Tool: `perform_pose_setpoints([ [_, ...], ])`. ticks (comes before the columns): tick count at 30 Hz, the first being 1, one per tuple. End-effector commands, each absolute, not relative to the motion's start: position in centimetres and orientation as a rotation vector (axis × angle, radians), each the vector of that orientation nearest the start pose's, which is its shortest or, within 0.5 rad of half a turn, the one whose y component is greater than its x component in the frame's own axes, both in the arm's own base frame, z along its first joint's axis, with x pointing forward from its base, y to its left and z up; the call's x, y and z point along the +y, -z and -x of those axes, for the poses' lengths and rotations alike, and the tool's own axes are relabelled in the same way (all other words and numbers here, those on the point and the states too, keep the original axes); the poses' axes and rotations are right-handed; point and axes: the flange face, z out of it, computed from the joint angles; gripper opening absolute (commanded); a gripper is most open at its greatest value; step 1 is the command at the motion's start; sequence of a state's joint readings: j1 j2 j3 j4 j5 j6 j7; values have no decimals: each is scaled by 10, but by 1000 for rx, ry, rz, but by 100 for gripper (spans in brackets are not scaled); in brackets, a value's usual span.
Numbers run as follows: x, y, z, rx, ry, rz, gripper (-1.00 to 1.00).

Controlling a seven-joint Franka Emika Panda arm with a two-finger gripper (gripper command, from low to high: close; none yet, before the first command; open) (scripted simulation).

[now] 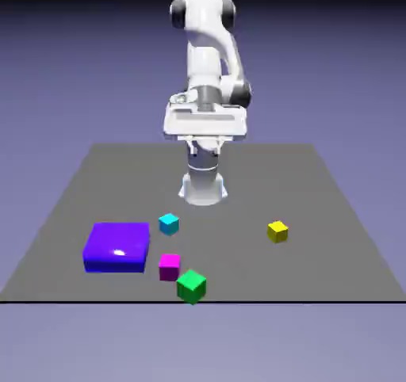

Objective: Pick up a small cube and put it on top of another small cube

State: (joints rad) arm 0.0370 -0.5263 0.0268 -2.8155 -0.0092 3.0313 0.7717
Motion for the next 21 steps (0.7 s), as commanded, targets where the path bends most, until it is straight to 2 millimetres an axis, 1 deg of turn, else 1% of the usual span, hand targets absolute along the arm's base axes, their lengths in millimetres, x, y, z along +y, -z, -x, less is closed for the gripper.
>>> perform_pose_setpoints([
  [1,43,-420,-393,898,908,2572,0],
  [4,94,-368,-387,825,728,2686,0],
  [7,141,-317,-368,746,549,2795,0],
  [10,183,-267,-337,660,371,2900,0],
  [13,218,-221,-295,567,196,2999,0],
  [15,237,-193,-263,501,81,3063,0],
  [17,238,-191,-260,496,72,3068,0],
  [21,243,-171,-262,501,65,3056,0],
])
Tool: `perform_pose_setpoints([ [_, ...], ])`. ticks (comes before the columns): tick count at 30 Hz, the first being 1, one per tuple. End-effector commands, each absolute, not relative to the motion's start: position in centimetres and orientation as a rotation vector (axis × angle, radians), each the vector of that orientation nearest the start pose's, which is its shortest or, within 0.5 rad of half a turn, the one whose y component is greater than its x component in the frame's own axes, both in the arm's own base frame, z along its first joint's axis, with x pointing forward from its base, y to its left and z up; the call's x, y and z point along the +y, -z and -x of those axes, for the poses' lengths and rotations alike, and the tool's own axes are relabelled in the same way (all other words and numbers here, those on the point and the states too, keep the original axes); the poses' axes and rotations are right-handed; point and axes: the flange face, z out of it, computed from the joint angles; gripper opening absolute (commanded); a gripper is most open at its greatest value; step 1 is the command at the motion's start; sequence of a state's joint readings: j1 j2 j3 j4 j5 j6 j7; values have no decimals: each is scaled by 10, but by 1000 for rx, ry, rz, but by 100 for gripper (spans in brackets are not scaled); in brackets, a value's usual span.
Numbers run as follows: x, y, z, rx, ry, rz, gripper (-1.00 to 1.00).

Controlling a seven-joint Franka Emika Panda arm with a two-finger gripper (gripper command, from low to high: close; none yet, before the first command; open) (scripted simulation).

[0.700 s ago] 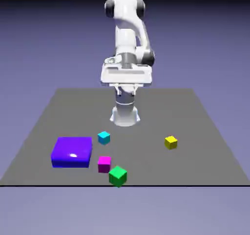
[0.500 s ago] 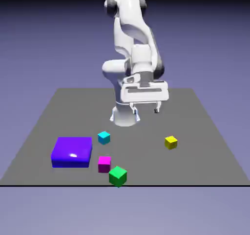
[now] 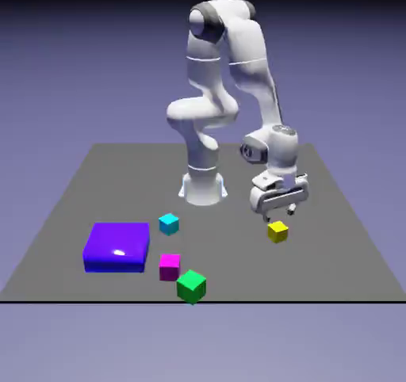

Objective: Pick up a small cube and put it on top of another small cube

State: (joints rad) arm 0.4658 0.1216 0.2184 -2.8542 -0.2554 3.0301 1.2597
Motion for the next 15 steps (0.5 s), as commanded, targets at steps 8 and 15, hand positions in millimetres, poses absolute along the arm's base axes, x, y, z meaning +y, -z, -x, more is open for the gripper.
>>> perform_pose_setpoints([
  [8,240,-123,-262,497,70,3066,0],
  [15,244,-145,-263,502,64,3056,-100],
])
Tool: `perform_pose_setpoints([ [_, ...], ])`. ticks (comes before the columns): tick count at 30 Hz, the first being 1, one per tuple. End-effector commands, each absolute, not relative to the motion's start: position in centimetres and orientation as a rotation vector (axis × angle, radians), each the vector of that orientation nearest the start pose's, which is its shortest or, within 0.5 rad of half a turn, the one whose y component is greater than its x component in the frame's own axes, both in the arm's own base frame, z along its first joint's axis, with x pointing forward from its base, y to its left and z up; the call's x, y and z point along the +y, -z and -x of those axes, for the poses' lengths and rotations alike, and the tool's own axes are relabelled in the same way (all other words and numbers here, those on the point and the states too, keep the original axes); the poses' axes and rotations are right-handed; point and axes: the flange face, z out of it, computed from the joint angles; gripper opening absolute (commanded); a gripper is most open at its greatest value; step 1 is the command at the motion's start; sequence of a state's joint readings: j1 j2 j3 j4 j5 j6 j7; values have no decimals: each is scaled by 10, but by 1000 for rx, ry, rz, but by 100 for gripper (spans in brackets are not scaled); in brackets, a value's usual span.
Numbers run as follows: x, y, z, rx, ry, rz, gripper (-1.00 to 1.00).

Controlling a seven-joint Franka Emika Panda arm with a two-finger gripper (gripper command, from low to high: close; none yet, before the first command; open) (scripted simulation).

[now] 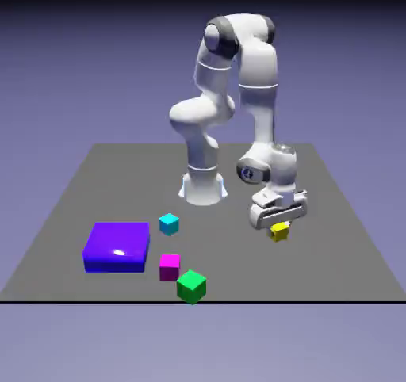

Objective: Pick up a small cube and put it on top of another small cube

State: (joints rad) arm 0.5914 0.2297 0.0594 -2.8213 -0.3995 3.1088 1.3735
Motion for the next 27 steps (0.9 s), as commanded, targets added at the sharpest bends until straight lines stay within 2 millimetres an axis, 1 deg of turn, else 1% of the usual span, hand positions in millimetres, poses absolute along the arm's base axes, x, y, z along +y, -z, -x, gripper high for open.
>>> perform_pose_setpoints([
  [1,244,-151,-263,503,63,3055,-100],
  [8,239,-189,-260,496,71,3067,-100],
  [10,238,-191,-260,496,72,3068,-100],
  [13,213,-200,-326,716,69,3023,-100],
  [15,187,-207,-368,861,69,2986,-100],
  [17,154,-214,-408,1003,69,2943,-100],
  [19,115,-222,-444,1143,71,2894,-100],
  [21,70,-230,-476,1278,74,2841,-100],
  [23,20,-239,-502,1410,79,2783,-100],
  [24,-7,-244,-513,1475,82,2753,-100],
  [25,-29,-248,-520,1527,85,2727,-100],
  [26,-29,-248,-520,1527,85,2727,-100],
  [27,-30,-233,-522,1529,88,2732,-100],
])
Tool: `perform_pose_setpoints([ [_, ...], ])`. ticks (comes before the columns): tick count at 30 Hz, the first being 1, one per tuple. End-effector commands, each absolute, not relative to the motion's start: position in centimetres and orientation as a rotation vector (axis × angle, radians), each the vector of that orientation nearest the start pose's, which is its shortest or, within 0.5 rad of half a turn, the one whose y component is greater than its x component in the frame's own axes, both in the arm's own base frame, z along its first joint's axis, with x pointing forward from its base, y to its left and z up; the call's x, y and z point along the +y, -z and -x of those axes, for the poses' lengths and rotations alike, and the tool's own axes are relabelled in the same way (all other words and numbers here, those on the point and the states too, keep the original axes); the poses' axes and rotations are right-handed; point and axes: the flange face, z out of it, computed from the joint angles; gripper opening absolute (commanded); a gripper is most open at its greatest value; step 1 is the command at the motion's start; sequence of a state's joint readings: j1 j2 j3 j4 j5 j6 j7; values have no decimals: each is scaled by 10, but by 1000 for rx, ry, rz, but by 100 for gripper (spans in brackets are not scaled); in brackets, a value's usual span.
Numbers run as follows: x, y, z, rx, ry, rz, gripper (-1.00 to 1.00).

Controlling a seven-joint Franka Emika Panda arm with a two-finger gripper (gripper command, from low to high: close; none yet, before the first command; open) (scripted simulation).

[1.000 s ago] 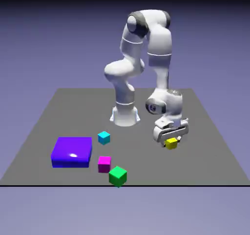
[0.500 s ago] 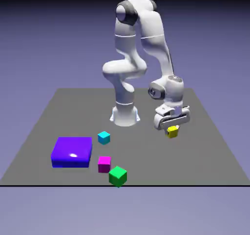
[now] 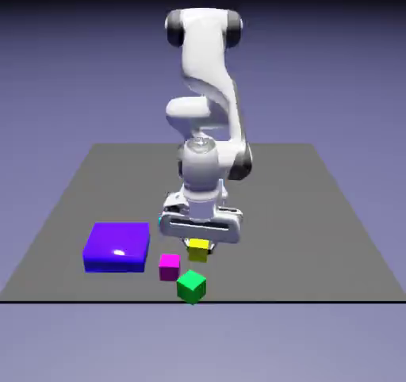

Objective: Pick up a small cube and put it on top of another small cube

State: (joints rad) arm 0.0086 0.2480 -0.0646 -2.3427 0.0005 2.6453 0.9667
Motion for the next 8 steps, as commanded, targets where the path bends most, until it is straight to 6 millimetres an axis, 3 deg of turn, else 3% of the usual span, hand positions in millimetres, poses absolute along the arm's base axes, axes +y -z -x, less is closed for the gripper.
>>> perform_pose_setpoints([
  [1,-30,-219,-523,1530,90,2734,-100],
  [4,-30,-178,-523,1526,86,2727,-100],
  [5,-30,-178,-523,1526,86,2727,100],
  [6,-30,-178,-523,1526,86,2727,100],
  [8,-30,-207,-523,1529,90,2734,100],
])
